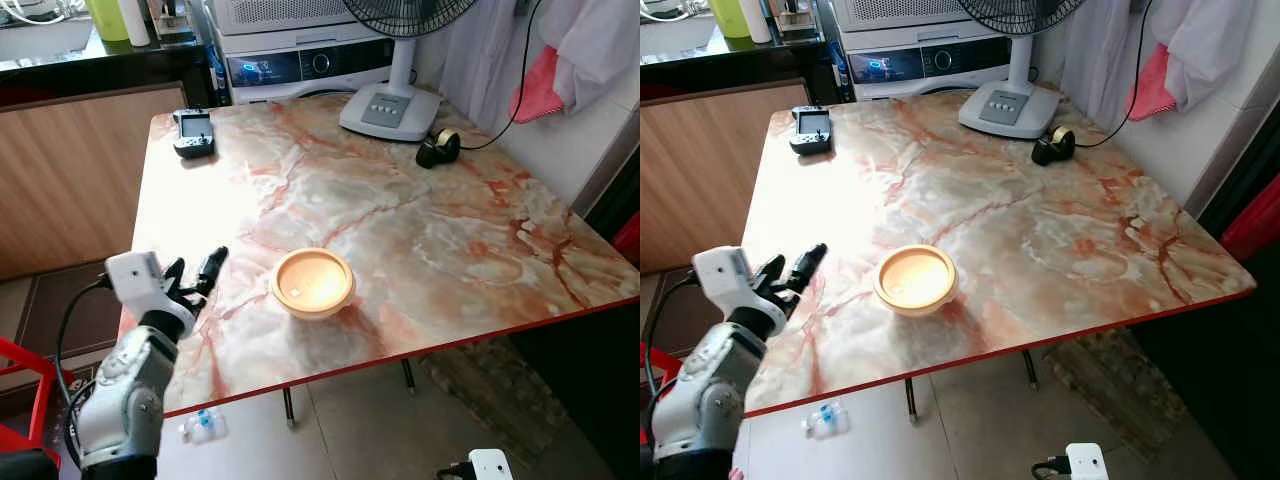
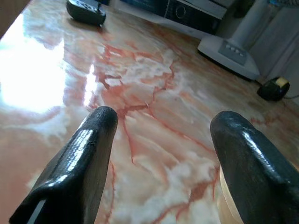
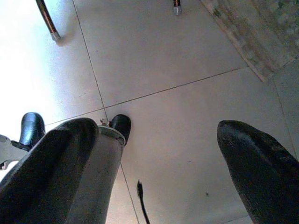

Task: Restocking fridge

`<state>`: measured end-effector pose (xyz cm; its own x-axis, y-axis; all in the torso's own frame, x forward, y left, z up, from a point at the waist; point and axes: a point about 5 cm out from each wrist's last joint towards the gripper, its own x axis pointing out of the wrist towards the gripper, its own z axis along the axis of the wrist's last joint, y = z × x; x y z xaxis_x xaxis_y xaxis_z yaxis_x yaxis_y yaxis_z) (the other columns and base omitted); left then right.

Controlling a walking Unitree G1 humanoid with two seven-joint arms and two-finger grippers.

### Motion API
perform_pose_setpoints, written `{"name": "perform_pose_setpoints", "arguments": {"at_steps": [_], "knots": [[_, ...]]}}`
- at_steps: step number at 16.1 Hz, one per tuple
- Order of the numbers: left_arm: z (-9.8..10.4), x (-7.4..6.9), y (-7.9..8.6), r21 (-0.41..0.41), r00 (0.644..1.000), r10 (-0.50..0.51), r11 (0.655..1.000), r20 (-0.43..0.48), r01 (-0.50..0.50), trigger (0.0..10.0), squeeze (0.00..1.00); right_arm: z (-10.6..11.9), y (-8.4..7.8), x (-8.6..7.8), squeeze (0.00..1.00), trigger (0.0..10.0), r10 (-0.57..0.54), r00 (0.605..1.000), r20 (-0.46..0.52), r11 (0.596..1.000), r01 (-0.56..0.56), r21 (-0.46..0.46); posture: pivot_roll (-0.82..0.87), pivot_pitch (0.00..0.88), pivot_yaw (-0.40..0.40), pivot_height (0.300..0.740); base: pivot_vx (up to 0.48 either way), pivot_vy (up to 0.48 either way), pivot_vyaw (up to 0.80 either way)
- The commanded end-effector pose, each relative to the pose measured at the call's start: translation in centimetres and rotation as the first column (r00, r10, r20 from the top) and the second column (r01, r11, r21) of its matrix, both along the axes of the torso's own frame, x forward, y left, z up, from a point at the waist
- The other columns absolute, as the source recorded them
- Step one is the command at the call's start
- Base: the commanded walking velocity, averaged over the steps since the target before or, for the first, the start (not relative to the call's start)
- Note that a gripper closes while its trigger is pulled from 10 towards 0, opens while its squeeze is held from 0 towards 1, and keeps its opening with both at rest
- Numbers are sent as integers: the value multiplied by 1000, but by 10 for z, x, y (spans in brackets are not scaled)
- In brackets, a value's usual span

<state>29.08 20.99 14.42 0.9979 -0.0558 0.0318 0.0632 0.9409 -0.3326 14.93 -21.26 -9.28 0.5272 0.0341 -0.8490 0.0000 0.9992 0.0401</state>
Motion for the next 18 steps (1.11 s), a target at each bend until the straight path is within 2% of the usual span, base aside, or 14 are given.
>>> {"name": "perform_pose_setpoints", "arguments": {"at_steps": [1, 6, 12, 16, 18], "knots": [[3, -2, 0, 37, 1000, 1, 999, 12, -2, 10000, 0, 0, -1, 0, 0, 10000, -21, 1000, 8, 1000, 21, 7, 85, 53, -32, 740, 0, 0, 0], [8, 0, -6, 28, 995, -78, 997, 61, 76, 10000, 0, 1, 0, 3, 0, 10000, -31, 999, 16, 999, 31, 25, 86, 55, -27, 740, 218, 0, 0], [6, 1, -13, 22, 992, -107, 994, 68, 106, 10000, 0, 1, 1, 4, 0, 10000, -23, 1000, 18, 999, 22, 31, 86, 55, -28, 740, 291, 0, -242], [4, -3, -18, 65, 987, -154, 986, 54, 150, 10000, 0, 2, 1, 4, 0, 10000, -6, 1000, 16, 999, 6, 32, 97, 60, -34, 740, 194, 0, 0], [2, -8, -22, 55, 984, -175, 984, 45, 172, 10000, 0, 2, 0, 4, 0, 10000, -3, 1000, 15, 1000, 2, 31, 101, 60, -37, 740, 0, 0, 0]]}}
